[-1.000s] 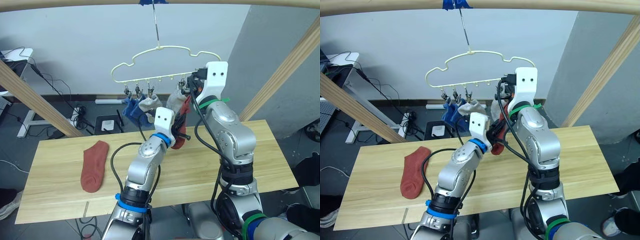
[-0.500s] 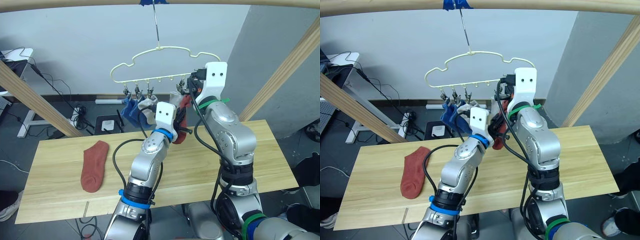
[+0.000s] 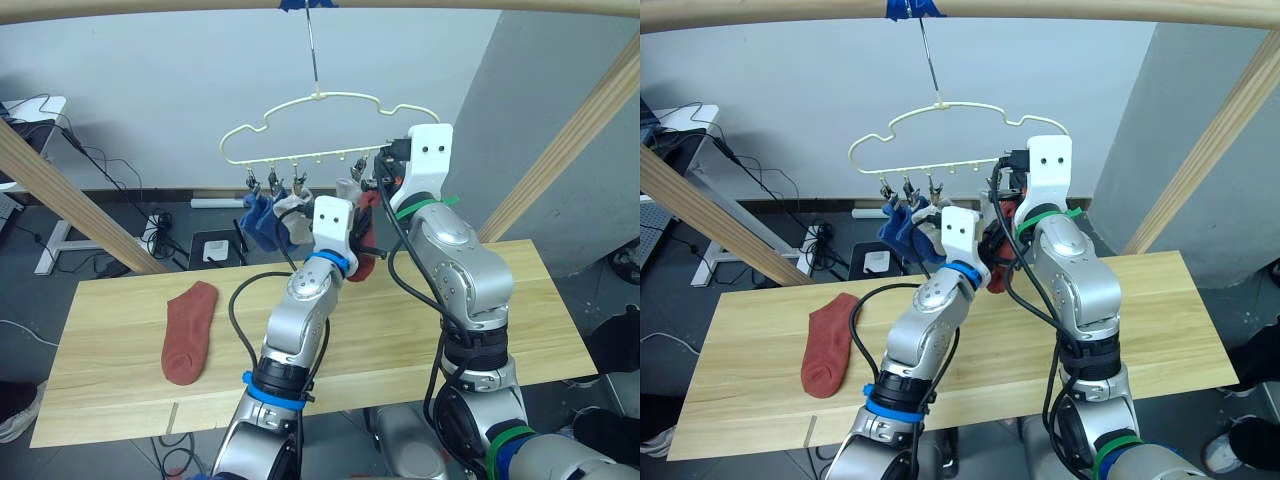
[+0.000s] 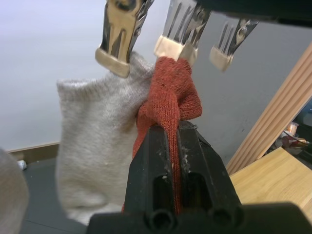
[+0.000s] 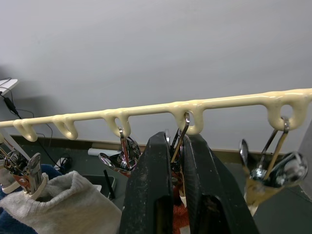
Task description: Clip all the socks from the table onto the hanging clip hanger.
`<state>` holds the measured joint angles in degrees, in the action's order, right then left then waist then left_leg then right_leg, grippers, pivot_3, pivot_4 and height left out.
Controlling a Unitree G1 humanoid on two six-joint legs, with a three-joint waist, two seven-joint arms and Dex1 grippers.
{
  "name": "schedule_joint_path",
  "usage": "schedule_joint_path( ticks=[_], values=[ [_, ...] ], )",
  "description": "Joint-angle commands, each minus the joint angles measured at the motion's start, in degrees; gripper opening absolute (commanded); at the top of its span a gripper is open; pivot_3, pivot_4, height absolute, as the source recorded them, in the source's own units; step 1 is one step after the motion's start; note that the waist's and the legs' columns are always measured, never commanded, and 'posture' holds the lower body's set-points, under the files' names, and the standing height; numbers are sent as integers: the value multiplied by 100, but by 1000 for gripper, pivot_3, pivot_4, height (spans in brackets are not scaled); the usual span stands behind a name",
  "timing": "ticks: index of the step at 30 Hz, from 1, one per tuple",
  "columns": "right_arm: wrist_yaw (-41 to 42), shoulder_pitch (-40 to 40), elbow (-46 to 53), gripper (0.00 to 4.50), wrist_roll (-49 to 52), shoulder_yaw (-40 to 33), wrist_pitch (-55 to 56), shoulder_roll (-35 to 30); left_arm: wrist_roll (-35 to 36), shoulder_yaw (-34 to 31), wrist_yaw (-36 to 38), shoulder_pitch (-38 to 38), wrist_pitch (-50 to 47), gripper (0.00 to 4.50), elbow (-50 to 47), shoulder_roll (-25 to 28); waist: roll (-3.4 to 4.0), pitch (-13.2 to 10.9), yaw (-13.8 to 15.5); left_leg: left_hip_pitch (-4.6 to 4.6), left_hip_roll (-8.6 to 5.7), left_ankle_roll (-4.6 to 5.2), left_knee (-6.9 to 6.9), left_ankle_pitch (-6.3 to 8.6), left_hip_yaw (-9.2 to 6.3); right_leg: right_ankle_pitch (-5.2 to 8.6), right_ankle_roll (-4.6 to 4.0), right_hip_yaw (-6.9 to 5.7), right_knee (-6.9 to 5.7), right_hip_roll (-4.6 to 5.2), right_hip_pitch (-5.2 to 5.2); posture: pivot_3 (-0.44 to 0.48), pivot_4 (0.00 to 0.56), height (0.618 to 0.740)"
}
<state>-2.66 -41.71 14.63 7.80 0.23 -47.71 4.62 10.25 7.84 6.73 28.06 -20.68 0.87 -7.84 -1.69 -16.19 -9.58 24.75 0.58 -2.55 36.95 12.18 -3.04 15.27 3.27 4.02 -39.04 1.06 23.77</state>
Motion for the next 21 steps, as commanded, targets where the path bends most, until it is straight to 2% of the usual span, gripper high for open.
schedule_joint_path(
  ticks=[1,20,21],
  values=[
    [-7,-102,314,0,6,67,18,17,34,-26,-5,183,177,21,-75,-161,0,0,0,0,0,0,0,0,0,0,0,0,0,0,0,-233,233,740],
    [-44,-79,297,0,111,-80,-133,169,75,19,215,342,247,21,-41,-253,0,0,2,0,-1,0,1,0,0,0,0,0,0,0,0,-229,234,740],
    [-61,-77,308,349,118,-104,-120,190,76,18,223,351,260,4,-28,-255,0,0,3,0,0,0,1,0,0,0,0,0,0,0,0,-229,234,740]
  ],
)
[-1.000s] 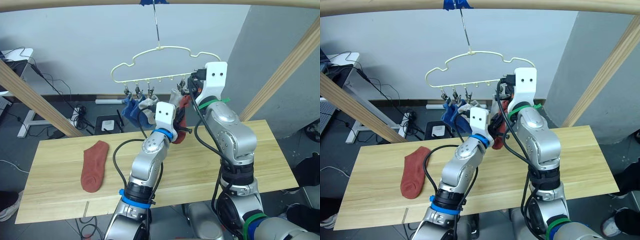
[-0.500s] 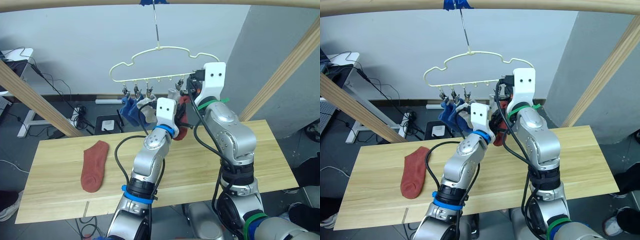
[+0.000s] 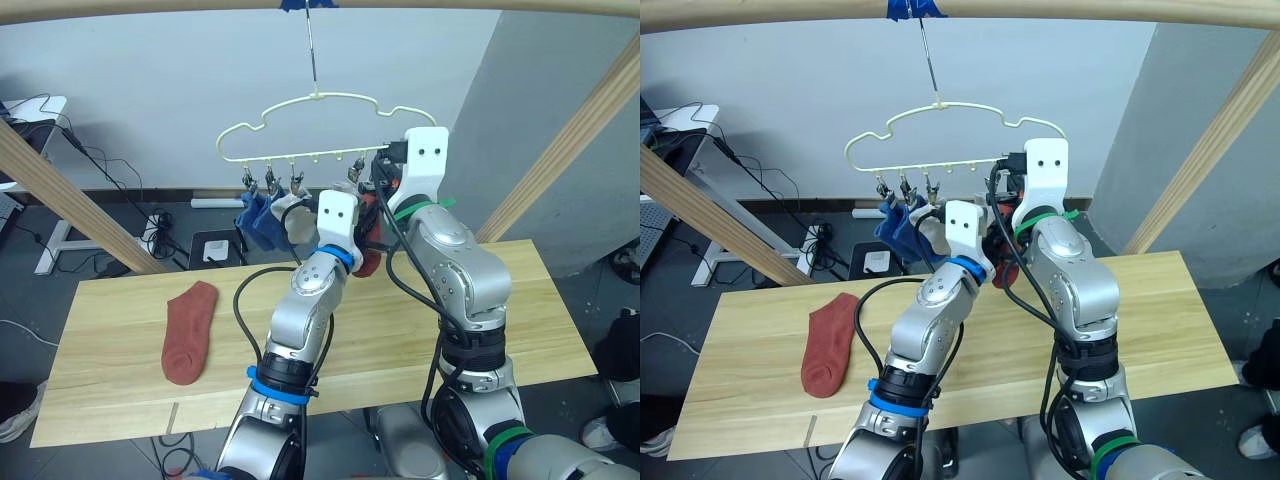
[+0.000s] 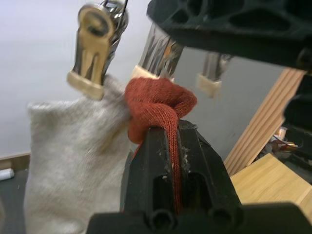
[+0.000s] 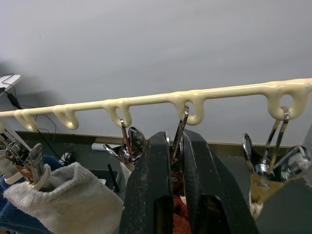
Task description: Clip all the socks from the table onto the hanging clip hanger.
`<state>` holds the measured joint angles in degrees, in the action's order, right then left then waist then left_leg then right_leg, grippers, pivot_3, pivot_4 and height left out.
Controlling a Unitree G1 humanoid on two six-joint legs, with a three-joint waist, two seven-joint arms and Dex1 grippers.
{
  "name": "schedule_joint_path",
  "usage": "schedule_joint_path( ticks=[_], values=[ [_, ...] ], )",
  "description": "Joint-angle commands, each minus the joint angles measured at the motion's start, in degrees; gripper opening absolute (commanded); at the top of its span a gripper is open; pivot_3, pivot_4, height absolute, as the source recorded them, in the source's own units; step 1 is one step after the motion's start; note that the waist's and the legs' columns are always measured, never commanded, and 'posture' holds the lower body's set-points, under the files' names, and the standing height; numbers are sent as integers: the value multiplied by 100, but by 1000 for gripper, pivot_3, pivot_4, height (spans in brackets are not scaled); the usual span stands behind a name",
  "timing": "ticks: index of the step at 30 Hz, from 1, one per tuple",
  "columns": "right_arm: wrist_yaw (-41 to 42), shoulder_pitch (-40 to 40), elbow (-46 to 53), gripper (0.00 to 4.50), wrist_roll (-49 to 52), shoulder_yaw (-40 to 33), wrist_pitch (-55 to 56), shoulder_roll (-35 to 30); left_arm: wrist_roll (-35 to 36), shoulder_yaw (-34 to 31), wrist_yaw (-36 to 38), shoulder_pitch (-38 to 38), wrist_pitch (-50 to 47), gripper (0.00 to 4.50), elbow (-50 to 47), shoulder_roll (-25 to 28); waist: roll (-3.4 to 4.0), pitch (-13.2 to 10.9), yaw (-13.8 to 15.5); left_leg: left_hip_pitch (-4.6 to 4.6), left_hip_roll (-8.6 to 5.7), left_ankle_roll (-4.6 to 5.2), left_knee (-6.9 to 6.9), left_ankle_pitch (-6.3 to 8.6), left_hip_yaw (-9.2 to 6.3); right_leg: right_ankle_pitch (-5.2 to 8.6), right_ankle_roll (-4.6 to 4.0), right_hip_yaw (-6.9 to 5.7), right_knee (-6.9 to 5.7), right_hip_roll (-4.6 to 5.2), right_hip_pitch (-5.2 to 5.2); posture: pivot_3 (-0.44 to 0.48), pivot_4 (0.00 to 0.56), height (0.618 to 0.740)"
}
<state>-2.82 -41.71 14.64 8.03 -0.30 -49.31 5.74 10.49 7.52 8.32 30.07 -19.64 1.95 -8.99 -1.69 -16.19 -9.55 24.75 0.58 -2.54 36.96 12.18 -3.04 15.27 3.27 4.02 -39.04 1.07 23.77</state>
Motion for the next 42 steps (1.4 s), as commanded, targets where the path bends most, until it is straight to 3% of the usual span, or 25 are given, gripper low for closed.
schedule_joint_path(
  ticks=[1,11,19,29,36,42],
  values=[
    [-54,-77,319,724,104,-74,41,96,53,48,67,159,167,0,-123,-142,0,0,0,0,0,0,0,0,0,0,0,0,0,0,0,-229,234,740],
    [-11,-68,508,4226,205,-188,32,115,3,90,142,138,215,0,-51,-106,0,0,1,0,0,0,0,0,0,0,0,0,0,0,0,-228,233,740],
    [274,205,1335,4226,623,-331,-594,-154,-43,113,210,45,203,0,4,-63,0,0,3,1,0,0,0,0,-1,0,1,-1,2,0,0,-235,236,740],
    [653,479,2139,4253,1195,-489,-1288,-742,-159,287,529,-174,111,2728,-221,297,0,0,-1,1,-1,0,1,0,0,0,1,0,1,-3,0,-237,230,740],
    [871,704,2508,4253,1291,-528,-1331,-1309,-190,531,1131,-397,79,2728,-579,827,0,0,1,1,-1,0,0,0,-1,1,1,0,2,-3,-1,-238,228,740],
    [883,1043,2508,4253,798,-111,-833,-1967,330,560,2386,-579,-43,2728,-1276,1683,1,1,-12,0,0,0,0,0,1,1,1,2,1,-3,0,-235,220,740]
  ],
)
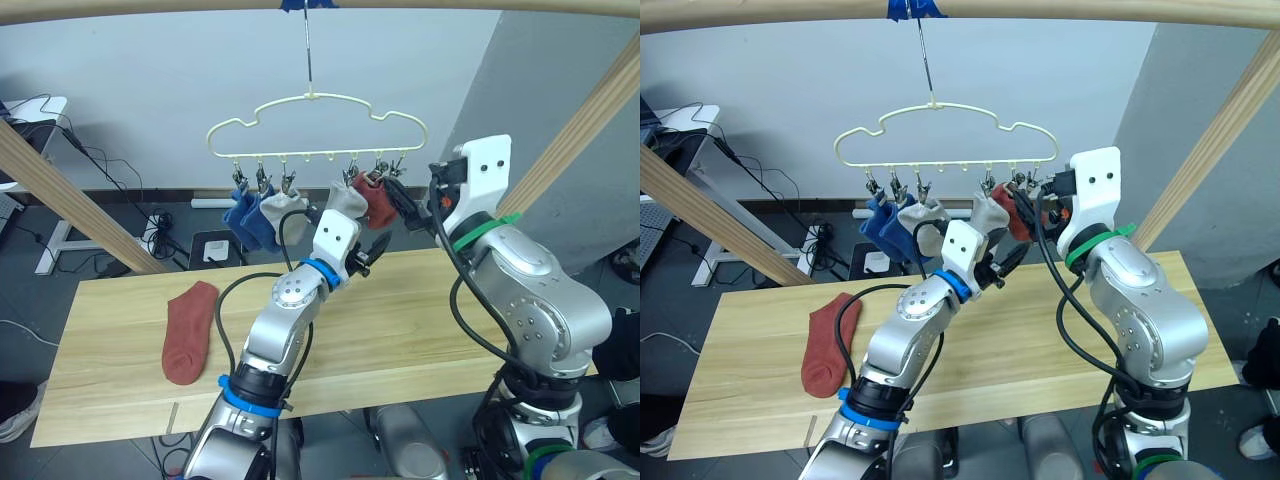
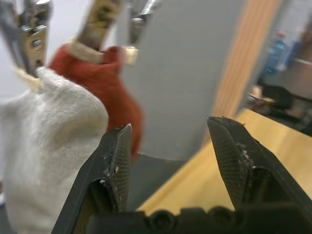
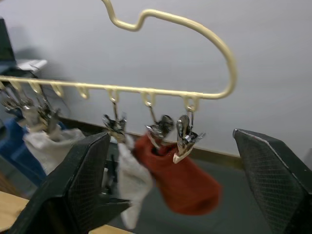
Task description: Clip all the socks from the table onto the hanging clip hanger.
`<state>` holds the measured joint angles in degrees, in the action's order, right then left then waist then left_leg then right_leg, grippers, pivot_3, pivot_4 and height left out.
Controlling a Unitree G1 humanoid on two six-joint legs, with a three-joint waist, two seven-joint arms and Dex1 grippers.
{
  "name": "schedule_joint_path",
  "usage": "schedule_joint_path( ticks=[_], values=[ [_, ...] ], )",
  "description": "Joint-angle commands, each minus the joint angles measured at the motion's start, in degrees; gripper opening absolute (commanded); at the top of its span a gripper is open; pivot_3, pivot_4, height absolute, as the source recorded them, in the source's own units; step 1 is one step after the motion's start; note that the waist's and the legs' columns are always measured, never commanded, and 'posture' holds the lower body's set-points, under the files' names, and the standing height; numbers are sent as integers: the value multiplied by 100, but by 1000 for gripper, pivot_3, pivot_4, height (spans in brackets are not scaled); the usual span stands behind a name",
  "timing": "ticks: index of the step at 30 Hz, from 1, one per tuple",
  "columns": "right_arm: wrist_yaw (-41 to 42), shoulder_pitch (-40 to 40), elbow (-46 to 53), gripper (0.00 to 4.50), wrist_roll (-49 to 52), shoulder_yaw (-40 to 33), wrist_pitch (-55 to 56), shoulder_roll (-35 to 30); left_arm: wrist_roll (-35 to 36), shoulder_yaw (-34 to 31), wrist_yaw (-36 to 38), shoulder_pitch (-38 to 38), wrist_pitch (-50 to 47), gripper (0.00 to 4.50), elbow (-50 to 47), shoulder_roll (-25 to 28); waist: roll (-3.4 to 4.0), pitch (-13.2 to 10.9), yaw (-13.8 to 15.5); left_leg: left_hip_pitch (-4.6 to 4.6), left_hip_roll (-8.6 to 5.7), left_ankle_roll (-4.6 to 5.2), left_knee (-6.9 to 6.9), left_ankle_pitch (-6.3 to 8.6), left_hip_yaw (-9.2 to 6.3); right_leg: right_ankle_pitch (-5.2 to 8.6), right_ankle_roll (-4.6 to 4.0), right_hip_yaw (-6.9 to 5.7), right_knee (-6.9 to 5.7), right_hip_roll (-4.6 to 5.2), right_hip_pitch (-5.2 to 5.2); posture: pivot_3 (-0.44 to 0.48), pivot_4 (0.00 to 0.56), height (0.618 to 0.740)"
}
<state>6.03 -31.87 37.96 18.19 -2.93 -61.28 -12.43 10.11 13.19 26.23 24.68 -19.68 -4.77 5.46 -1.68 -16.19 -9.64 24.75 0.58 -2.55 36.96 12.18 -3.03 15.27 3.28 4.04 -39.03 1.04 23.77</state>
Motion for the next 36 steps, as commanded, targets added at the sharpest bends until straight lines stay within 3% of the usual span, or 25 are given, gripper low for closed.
schedule_joint_path(
  ticks=[1,9,12,36],
  values=[
    [-23,93,121,4253,-277,192,439,-188,539,-85,769,-55,-147,2728,-741,375,0,0,-4,0,1,0,0,0,0,0,0,0,0,0,0,-232,219,740],
    [-159,181,-249,4253,-539,253,805,-145,1112,-529,1327,-35,-669,2728,-1303,1239,0,2,14,0,5,-1,4,-1,-1,0,0,0,0,-1,-1,-206,212,740],
    [-191,178,-325,3689,-571,291,835,-53,1151,-562,1378,-17,-730,2765,-1387,1398,0,2,30,0,7,-1,3,-1,-2,0,0,-1,0,0,-1,-201,212,740],
    [-499,-440,-2335,3689,-1518,603,2278,426,1025,-624,1543,393,-491,2765,-1135,1620,1,3,39,0,9,-1,3,-1,-4,-1,-1,-2,-6,5,0,-185,204,740]
  ],
)
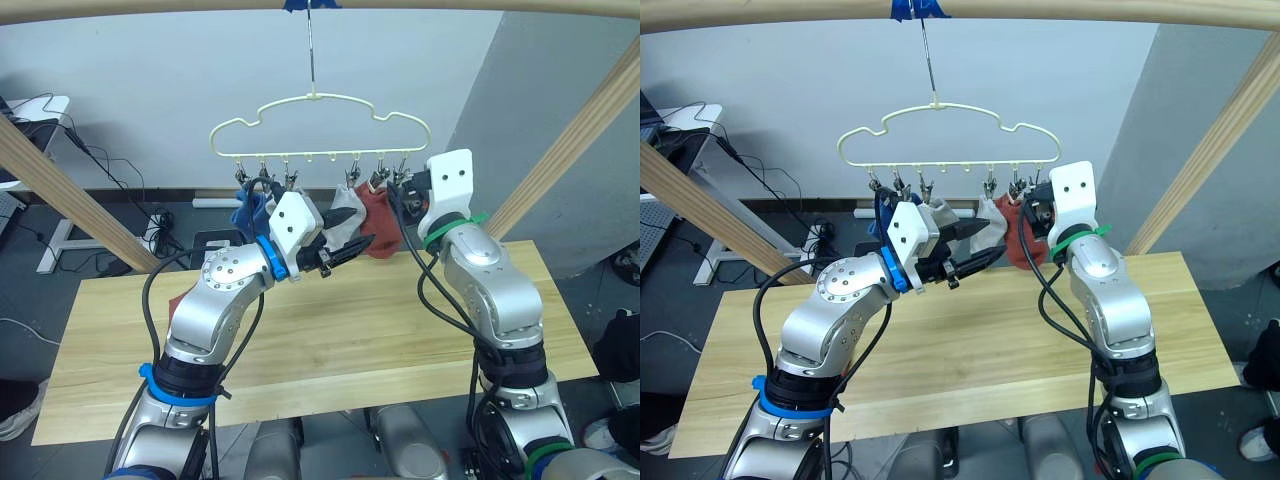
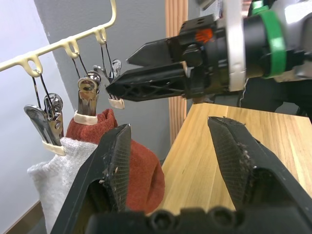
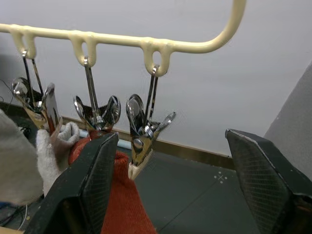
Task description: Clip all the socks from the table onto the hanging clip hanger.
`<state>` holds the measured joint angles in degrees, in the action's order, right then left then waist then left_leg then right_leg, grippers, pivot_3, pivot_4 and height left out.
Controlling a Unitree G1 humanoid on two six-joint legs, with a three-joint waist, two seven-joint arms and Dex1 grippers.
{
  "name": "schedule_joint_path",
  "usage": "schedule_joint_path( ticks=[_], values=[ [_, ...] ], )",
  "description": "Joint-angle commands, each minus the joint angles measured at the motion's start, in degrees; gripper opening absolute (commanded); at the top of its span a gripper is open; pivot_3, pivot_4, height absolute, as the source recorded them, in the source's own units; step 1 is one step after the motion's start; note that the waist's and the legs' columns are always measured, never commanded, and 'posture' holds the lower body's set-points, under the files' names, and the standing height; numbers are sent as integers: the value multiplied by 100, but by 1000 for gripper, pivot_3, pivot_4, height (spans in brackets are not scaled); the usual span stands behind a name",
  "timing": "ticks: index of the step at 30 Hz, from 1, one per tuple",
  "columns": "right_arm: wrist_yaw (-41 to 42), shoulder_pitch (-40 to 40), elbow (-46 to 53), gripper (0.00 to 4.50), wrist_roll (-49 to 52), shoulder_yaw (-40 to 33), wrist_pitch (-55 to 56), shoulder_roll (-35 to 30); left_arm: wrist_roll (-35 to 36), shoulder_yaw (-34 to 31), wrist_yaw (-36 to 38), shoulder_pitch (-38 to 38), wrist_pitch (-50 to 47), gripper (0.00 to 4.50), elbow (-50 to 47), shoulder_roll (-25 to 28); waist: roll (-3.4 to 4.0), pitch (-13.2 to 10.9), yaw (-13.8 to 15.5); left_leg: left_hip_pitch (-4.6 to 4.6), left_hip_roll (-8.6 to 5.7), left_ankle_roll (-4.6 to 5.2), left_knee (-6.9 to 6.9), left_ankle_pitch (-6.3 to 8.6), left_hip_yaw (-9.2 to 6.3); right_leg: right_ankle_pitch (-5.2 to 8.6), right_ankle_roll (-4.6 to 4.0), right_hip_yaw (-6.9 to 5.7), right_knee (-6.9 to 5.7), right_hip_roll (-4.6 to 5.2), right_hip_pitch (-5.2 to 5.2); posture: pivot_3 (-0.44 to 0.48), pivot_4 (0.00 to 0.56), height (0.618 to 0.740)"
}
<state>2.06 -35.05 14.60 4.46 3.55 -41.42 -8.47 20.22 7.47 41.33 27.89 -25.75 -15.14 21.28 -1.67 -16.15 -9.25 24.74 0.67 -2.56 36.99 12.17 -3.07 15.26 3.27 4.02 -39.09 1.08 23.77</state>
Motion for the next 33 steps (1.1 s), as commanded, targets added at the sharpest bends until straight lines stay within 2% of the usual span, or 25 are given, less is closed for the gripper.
schedule_joint_path(
  ticks=[1,10,20,22,33],
  values=[
    [-118,-137,-60,3689,-177,-57,351,48,7,-52,35,73,119,2765,-99,39,0,0,2,0,0,0,0,0,-1,0,0,0,0,0,0,-185,204,740],
    [-299,-157,-334,3689,-392,-117,690,132,-73,-32,66,140,174,2765,-44,29,0,0,2,0,1,0,0,0,0,0,0,1,-1,2,0,-183,204,740],
    [-268,2,22,3689,-368,-101,509,261,-99,-27,104,185,184,2765,-20,17,1,1,1,0,2,0,1,0,-1,0,0,0,-3,2,0,-188,204,740],
    [-259,20,76,3315,-363,-99,461,279,-102,-27,109,194,185,2765,-11,15,1,1,1,0,1,0,1,0,0,-1,0,1,-3,3,0,-189,205,740],
    [-279,114,206,3315,-337,-128,223,399,-99,-27,121,227,211,2765,33,23,1,2,-2,0,2,-1,3,0,-1,-1,0,0,-6,3,0,-188,206,740]
  ],
)
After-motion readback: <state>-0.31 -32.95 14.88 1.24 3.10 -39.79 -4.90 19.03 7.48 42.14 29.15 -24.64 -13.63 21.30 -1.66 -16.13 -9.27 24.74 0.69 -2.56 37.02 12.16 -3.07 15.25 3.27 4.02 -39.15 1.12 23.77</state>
